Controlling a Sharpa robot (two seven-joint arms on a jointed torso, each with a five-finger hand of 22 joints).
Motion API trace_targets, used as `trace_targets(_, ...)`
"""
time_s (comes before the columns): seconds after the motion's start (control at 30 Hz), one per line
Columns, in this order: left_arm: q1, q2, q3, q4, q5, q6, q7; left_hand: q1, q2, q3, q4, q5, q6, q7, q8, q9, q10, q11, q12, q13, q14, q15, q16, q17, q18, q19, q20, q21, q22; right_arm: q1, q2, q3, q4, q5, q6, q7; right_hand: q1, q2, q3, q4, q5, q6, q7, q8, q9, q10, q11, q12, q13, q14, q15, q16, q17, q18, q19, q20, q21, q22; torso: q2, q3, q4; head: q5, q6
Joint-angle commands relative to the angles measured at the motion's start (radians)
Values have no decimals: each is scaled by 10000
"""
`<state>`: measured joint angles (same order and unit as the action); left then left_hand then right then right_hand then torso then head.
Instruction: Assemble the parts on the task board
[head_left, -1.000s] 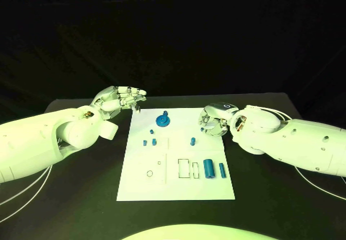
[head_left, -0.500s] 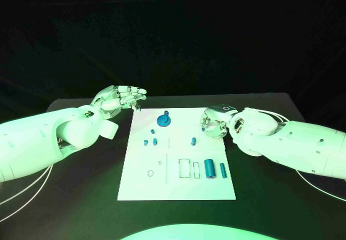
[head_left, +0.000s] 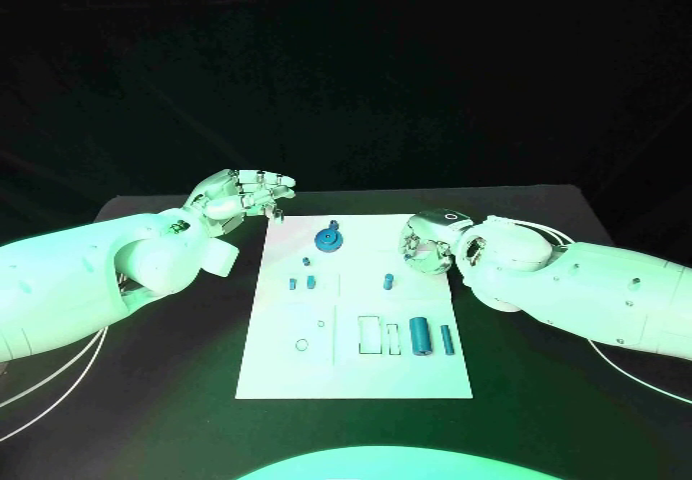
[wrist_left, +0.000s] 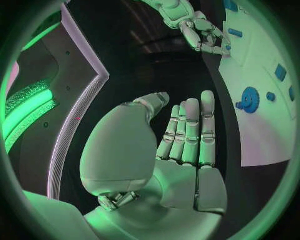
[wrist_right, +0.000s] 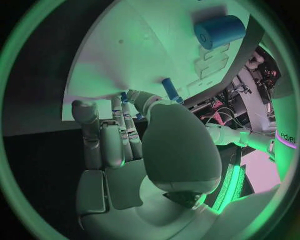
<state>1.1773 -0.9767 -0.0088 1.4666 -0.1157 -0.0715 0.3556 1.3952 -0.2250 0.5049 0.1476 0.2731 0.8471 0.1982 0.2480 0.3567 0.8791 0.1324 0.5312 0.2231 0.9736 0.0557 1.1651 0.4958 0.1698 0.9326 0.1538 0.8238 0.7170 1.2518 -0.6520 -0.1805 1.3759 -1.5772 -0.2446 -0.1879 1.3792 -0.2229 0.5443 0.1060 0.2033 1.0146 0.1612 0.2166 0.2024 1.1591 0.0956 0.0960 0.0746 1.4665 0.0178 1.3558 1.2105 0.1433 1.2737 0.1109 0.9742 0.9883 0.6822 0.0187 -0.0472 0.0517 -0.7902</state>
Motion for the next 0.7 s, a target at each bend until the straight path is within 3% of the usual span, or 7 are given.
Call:
trace_targets(0.03,1,14,9,31,15,158,44,-82,15,-57,2,27,-80,-24,-11,-16,-34,3,-39,-8,-13,56,-69,-12,142,90,5,-66,-16,-62,59,-26,-22,44,55,122,-4,92,86,5,-32,100,-18,72,30,110,-18,89,-8,443,-80,49,16,-119,97,-1,92,84,-2,-5,-1,6,-11)
trace_targets(0.47,2,12,9,57,3,159,17,-76,16,-62,3,27,-90,-18,-12,-18,-38,7,-40,-12,-17,60,-73,-13,141,96,8,-77,-25,-148,280,-46,-234,-96,486,-111,48,269,258,-136,-36,328,-128,306,197,385,-132,244,24,407,-170,111,-45,-182,241,-75,485,504,-2,-13,5,-1,-59)
trace_targets(0.7,2,-4,9,67,-30,165,-17,-59,14,-66,-3,27,-98,-15,-11,-19,-41,10,-40,-15,-23,63,-77,-14,141,101,11,-90,-35,-182,270,-61,-219,-456,835,-293,434,518,679,-747,-17,671,-254,674,486,940,-308,408,153,395,-333,200,-54,-223,291,-238,835,898,-12,-11,-5,2,-82)
